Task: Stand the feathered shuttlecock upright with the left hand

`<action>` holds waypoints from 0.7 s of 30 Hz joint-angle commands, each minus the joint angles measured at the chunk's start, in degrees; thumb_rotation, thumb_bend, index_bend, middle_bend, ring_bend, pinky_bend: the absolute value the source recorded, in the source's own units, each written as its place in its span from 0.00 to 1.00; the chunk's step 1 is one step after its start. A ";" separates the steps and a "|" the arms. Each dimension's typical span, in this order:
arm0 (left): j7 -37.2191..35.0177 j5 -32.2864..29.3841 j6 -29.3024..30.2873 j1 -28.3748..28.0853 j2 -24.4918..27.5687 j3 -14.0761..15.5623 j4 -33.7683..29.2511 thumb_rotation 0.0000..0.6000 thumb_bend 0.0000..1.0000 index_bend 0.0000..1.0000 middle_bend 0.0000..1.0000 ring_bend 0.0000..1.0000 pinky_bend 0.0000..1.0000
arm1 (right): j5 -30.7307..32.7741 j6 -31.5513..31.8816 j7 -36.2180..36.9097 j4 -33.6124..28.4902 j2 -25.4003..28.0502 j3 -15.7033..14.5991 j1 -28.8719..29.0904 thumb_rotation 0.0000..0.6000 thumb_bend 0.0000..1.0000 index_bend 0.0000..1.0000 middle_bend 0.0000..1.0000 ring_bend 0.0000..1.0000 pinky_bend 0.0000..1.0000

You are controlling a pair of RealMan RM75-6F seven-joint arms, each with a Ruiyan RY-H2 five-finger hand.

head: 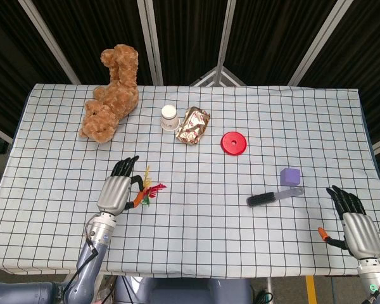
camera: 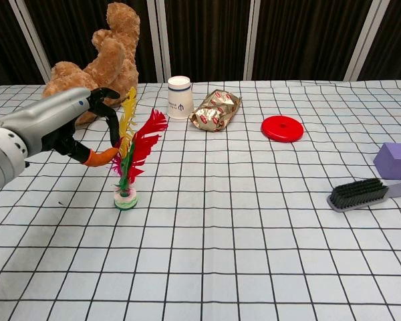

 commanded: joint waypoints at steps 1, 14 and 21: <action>-0.09 -0.27 -0.39 0.16 0.27 0.28 -0.07 1.00 0.36 0.36 0.00 0.00 0.00 | 0.04 0.00 -0.04 0.01 0.02 0.03 0.01 1.00 0.34 0.00 0.00 0.00 0.00; -5.51 9.27 3.90 3.63 7.68 1.97 -7.42 1.00 0.13 0.00 0.00 0.00 0.00 | -0.02 -0.06 0.09 0.17 0.10 -0.03 0.00 1.00 0.34 0.00 0.00 0.00 0.00; -7.86 15.39 9.32 9.63 17.56 6.81 -10.24 1.00 0.12 0.00 0.00 0.00 0.00 | 0.05 -0.09 -0.50 0.29 0.18 -0.13 -0.05 1.00 0.34 0.00 0.00 0.00 0.00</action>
